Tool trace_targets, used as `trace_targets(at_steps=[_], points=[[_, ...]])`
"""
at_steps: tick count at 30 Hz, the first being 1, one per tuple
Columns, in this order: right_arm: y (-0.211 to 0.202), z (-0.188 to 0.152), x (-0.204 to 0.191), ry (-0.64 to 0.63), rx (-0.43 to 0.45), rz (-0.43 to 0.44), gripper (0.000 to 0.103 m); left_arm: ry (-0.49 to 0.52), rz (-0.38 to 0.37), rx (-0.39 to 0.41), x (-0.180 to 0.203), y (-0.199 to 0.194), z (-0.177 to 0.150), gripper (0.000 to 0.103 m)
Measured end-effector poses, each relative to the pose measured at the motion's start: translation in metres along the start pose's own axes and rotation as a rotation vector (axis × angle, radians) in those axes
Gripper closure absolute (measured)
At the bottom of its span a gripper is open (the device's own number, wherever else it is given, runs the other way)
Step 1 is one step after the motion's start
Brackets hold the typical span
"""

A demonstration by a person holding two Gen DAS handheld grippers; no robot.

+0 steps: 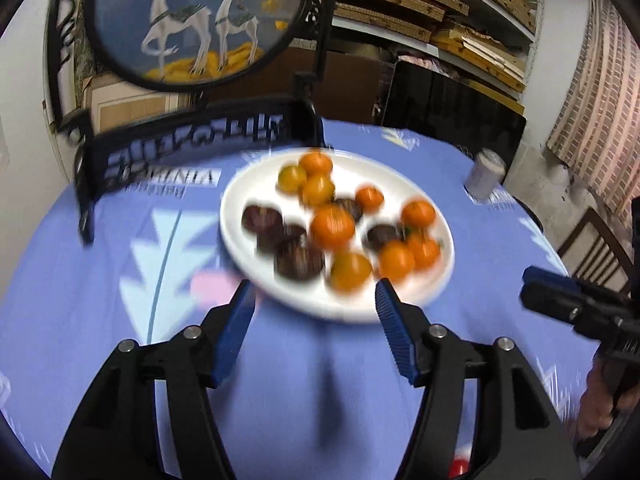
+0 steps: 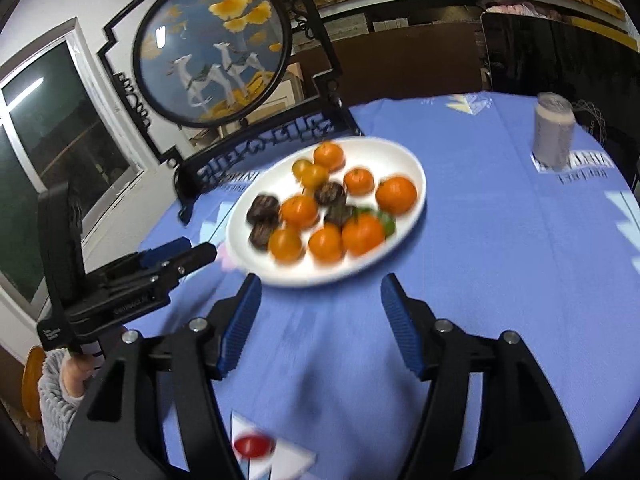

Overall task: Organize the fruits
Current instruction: 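Carry both tangerines onto the white plate and open both grippers, then grasp the red cherry tomato with the left gripper while the right gripper grasps a tangerine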

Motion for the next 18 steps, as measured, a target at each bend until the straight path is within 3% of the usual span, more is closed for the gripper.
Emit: trace_targets(at_steps=[5,9,13,18], points=[[-0.048,-0.060,0.002,-0.004,-0.020,0.015,0.038,0.024,-0.019,-0.006,0.011,-0.035,-0.049,0.040],[-0.076,-0.100,0.001,0.006,-0.035,0.049,0.038,0.115,-0.018,-0.017,0.032,-0.052,-0.080,0.039],[-0.084,-0.129,-0.017,-0.064,-0.066,0.080,0.038,0.164,-0.013,-0.002,0.044,-0.060,-0.089,0.035],[-0.076,-0.141,-0.034,-0.145,-0.110,0.088,0.038,0.119,-0.012,-0.038,0.035,-0.052,-0.090,0.035]])
Point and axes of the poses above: each gripper's, at about its wrist camera, not at the fingertips, and y roughly the way its jaws point, x to its right, z to its top, the point moved 2 cm from there along y, roughly the way its jaws point, and after that the axes turned 8 degrees about x, right-handed, at the moved point
